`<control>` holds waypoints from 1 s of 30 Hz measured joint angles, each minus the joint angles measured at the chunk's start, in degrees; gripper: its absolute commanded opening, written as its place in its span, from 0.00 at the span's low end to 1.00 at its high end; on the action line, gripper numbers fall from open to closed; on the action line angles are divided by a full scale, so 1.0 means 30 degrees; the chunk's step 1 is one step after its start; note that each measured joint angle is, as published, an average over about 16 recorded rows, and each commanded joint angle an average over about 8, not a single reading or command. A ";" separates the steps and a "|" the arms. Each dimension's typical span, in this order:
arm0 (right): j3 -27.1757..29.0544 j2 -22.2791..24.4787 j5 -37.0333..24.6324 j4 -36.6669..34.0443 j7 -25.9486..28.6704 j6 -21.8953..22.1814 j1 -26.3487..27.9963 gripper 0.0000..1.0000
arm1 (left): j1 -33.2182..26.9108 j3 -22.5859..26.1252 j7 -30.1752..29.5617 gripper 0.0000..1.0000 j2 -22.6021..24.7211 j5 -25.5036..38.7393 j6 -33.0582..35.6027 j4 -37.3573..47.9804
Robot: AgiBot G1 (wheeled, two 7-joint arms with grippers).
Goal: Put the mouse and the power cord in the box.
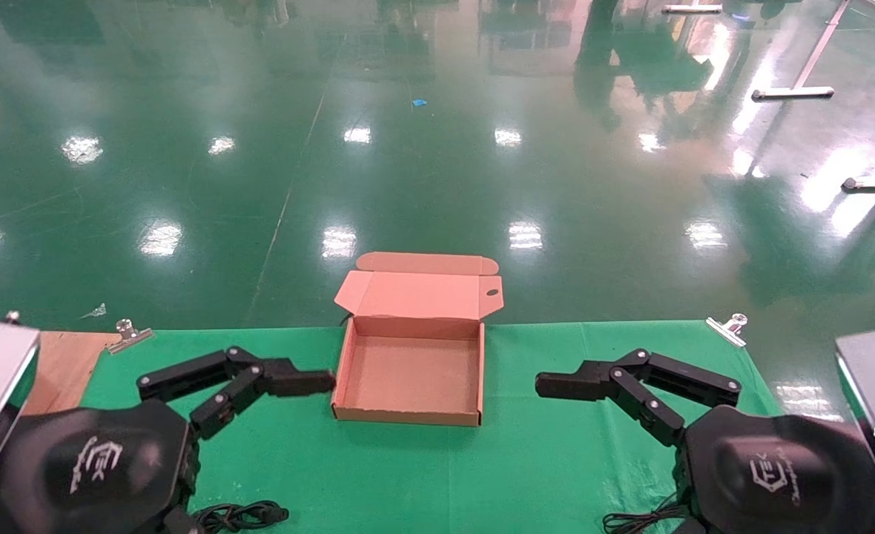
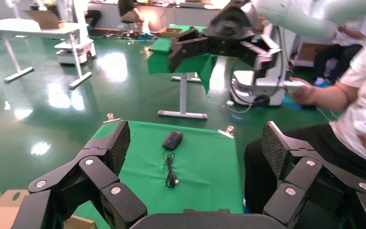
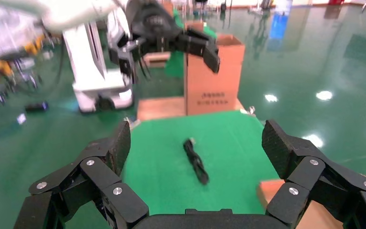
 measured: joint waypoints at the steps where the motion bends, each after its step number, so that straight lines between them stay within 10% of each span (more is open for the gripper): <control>1: -0.0197 -0.0010 -0.0631 0.0048 -0.0154 -0.0048 0.0260 1.00 | -0.0223 0.0201 -0.0012 1.00 0.0036 0.0459 0.0071 0.0119; 18: -0.6904 -0.3425 -1.7335 -0.1078 -0.3592 -0.0293 0.6144 1.00 | -0.6203 0.6039 0.2016 1.00 0.2637 1.2199 0.0961 0.6553; 30: -0.9405 -0.7380 -2.2327 -0.8451 -0.7709 0.3554 0.6523 1.00 | -0.8551 0.9460 0.5525 1.00 0.6155 1.8805 -0.1610 1.3154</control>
